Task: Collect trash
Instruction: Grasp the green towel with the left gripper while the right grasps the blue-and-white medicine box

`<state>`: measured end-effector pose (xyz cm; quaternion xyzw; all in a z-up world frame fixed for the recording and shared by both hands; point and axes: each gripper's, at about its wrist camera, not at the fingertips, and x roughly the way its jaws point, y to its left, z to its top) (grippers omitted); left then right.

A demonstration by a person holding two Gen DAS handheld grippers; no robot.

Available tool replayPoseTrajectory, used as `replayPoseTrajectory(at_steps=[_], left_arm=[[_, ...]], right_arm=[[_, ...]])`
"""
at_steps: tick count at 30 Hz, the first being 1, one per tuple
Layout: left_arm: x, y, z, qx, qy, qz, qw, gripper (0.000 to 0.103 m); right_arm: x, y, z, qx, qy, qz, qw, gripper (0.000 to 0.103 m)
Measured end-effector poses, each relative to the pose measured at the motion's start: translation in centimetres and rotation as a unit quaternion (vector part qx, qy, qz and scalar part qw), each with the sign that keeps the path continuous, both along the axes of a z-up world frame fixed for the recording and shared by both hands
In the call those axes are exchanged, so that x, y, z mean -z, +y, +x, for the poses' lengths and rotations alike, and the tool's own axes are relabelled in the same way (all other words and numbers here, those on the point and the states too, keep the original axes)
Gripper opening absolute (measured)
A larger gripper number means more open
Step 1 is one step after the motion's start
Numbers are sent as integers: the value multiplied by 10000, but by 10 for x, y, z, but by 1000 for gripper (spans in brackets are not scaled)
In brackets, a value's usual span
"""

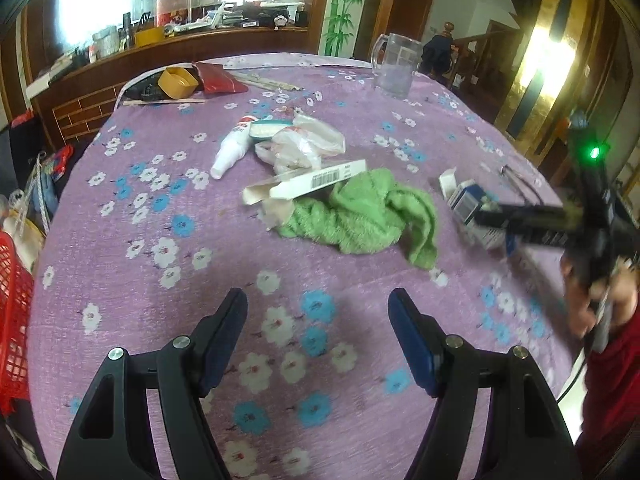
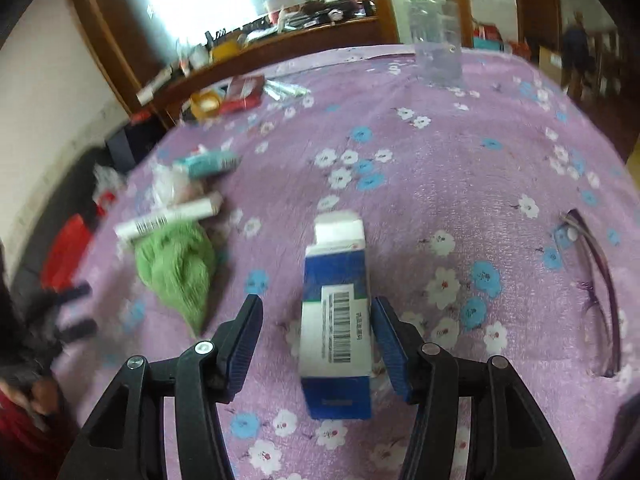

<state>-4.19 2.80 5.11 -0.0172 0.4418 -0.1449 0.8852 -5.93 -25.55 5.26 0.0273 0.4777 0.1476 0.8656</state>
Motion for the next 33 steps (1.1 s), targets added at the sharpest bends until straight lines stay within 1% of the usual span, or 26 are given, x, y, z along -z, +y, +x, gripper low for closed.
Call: replayPoseTrajectory(at_steps=[1, 2, 4, 8, 11, 14, 18, 19, 20, 21, 23, 24, 26, 28, 33], left_arm=[[-1, -2, 2, -7, 5, -70, 10000, 72], [-2, -5, 4, -10, 1, -101, 9999, 74], [-2, -11, 8, -34, 14, -105, 9999, 78], [1, -26, 25, -56, 143, -140, 9998, 79], [2, -39, 40, -80, 123, -88, 9999, 80], [6, -54, 55, -60, 71, 104, 9999, 80], [18, -75, 73, 39, -4, 463, 9989, 79], [22, -77, 75, 66, 14, 494, 9988, 72], [26, -78, 75, 127, 43, 490, 9987, 63], [28, -79, 73, 144, -7, 496, 9987, 62], [26, -78, 67, 148, -152, 520, 9984, 53], [25, -77, 64, 151, -204, 526, 9983, 50], [20, -75, 55, 147, -265, 493, 9983, 41], [16, -72, 43, 178, -343, 428, 9983, 35], [8, -55, 8, 222, -587, 247, 9977, 34]], right_arm=[[2, 2, -1, 43, -12, -141, 9999, 55], [4, 4, -2, 86, -23, -272, 9996, 45], [9, 4, -2, 189, 20, -411, 9990, 37], [8, -8, -10, 352, -73, -54, 9993, 37], [-1, -13, -26, 445, -277, 254, 9983, 37], [-10, -20, -46, 576, -491, 578, 9955, 37], [-13, -22, -64, 637, -602, 842, 9926, 37], [-14, -22, -67, 653, -631, 866, 9921, 37], [-14, -22, -73, 667, -668, 919, 9913, 37], [-14, -22, -77, 668, -688, 963, 9907, 37], [-15, -22, -84, 707, -739, 1016, 9896, 37], [-14, -22, -87, 720, -760, 1024, 9892, 37], [-13, -22, -92, 734, -774, 1089, 9883, 37], [-12, -20, -95, 773, -801, 1117, 9875, 37], [-14, 0, -103, 721, -951, 1038, 9874, 37]])
